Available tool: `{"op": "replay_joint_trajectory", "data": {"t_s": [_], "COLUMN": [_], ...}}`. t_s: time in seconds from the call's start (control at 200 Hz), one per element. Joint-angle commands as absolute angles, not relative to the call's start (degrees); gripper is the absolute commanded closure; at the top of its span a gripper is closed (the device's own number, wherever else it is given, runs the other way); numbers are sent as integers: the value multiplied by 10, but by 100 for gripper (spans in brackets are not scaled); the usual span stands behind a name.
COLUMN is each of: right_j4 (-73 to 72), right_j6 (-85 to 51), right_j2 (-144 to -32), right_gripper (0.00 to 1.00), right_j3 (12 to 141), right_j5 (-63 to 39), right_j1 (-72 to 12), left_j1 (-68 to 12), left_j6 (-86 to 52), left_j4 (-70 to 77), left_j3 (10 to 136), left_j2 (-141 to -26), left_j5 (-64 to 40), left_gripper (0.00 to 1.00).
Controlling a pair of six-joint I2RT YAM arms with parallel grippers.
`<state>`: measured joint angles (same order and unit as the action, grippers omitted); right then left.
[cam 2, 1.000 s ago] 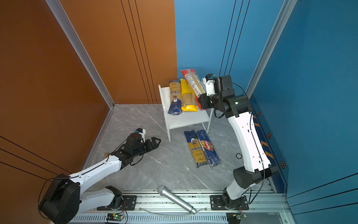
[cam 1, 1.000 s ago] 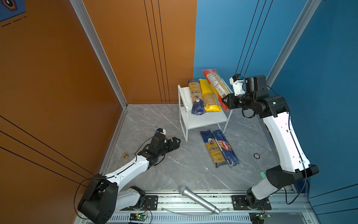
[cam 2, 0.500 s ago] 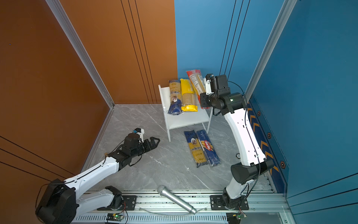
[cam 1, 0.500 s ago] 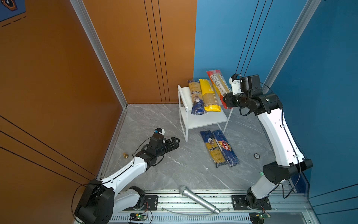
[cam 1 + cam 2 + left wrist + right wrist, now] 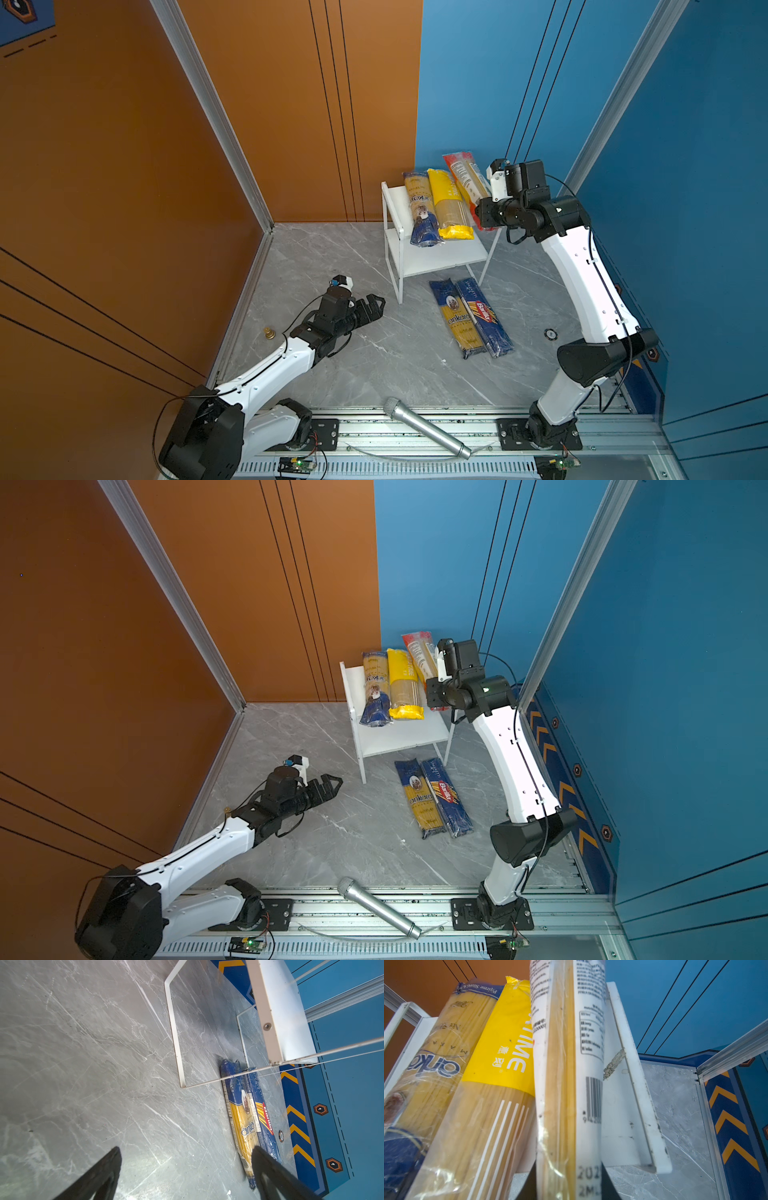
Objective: Arrange pasta packages on shelves
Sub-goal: Place the pasta bag on the shelf.
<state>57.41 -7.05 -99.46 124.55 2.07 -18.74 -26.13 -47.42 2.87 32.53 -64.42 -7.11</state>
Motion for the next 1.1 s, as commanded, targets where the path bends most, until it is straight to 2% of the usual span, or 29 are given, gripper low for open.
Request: {"op": "replay_joint_trajectory", "data": {"t_s": [0.0,0.165,0.255,0.365,0.516,1.096], "right_j4": [488,480,478,478,478,481], "right_j6": [-57,-56,-56,-57,-59,-56], "right_j2": [-982,-974,-971,-969,-969,-954], "right_gripper": [100,96,84,81,66,55], "right_j3": [1255,1237,1233,1233,1231,1230], "right_j5": [47,57,58,56,49,15], "right_j1": [-192,-195,-195,-195,-194,-186], "left_j1": [-252,-250,-248,-246,-242,-236], "left_j6": [-461,-457,-456,-456,-454,-452], "left_j4": [13,5,1,-2,-7,-21], "left_j3": [317,322,322,318,319,316], "left_j2": [-631,-627,-622,-614,-609,-593], "left_j5": [-62,-64,-62,-58,-60,-60], "left_gripper": [2,2,2,2,2,2]}}
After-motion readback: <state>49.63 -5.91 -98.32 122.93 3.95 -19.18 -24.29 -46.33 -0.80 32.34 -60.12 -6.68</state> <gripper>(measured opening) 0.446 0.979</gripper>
